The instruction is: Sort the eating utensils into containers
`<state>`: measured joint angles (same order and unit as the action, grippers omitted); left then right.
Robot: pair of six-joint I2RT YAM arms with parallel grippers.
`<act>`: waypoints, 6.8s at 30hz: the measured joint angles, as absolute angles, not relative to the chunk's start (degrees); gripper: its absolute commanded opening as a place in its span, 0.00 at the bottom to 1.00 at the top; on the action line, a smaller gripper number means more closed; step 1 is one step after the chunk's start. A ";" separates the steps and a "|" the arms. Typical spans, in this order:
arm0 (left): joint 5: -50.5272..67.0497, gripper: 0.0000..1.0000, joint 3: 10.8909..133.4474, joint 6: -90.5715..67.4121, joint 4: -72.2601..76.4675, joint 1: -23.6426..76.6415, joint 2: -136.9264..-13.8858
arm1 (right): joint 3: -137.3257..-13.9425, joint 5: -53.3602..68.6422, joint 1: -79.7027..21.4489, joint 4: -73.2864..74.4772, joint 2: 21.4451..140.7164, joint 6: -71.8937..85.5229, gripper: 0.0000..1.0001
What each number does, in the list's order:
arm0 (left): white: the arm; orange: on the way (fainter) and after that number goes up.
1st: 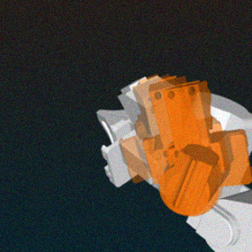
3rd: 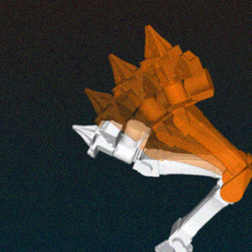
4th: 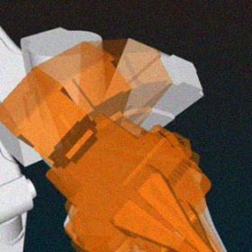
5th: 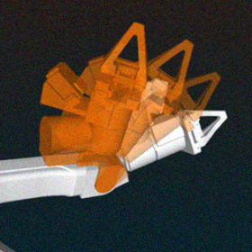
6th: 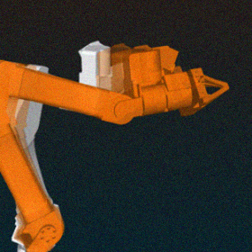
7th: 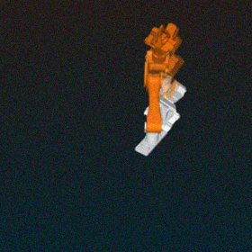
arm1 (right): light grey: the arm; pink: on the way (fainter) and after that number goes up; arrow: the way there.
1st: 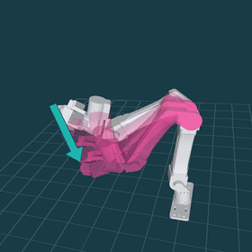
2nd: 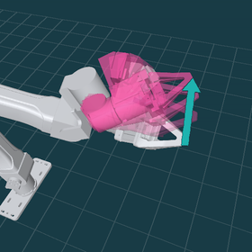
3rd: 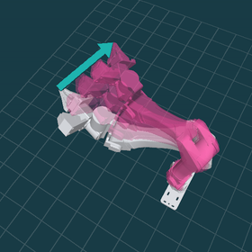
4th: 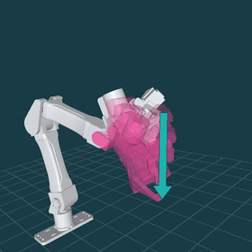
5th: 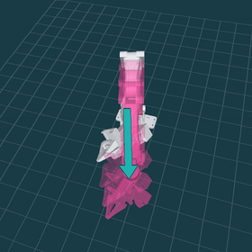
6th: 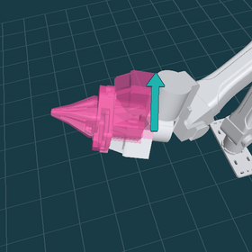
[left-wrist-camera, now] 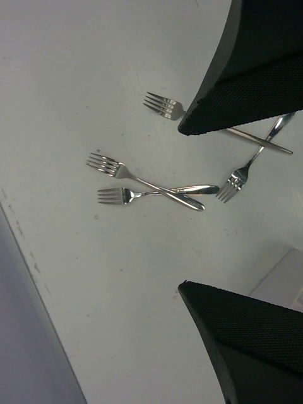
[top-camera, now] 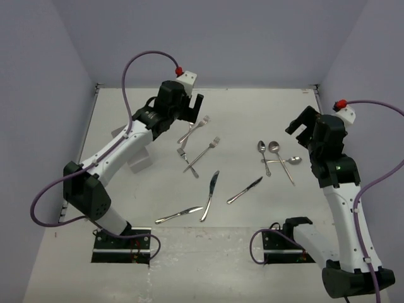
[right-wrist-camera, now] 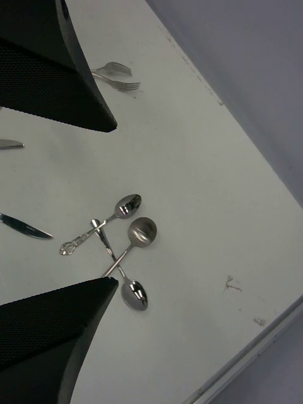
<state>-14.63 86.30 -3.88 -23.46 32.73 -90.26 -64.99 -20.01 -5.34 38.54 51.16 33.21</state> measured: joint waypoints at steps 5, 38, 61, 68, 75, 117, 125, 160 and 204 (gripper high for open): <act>-13.17 1.00 82.56 -1.83 -23.05 32.99 -93.03 | -62.85 -17.28 -5.32 36.42 49.76 32.42 0.99; 0.38 0.43 83.09 8.60 -17.50 39.75 -119.63 | -59.42 -15.53 -5.32 33.87 54.06 29.47 0.99; -11.27 0.00 62.37 4.67 6.44 39.72 -89.38 | -57.49 -15.33 -5.32 31.86 52.36 28.97 0.99; -30.59 0.00 56.14 4.75 26.83 37.36 -74.37 | -57.49 -13.91 -5.32 31.29 52.66 28.84 0.99; -33.91 0.00 48.82 3.11 32.32 21.50 -73.73 | -57.49 -12.16 -5.32 29.98 54.11 28.05 0.99; -17.52 0.00 38.41 6.48 55.11 7.86 -75.37 | -56.86 -10.74 -5.32 27.79 58.26 25.41 0.99; -17.76 0.00 38.76 6.52 54.39 6.74 -83.68 | -56.86 -10.98 -5.32 27.86 59.68 25.39 0.99; 12.62 1.00 67.09 7.35 10.13 25.69 -87.99 | -56.86 -10.74 -5.32 27.88 58.54 25.02 0.99; 16.64 0.00 93.10 17.04 -19.57 25.19 -126.76 | -59.13 -13.50 -5.32 34.09 68.27 25.52 0.99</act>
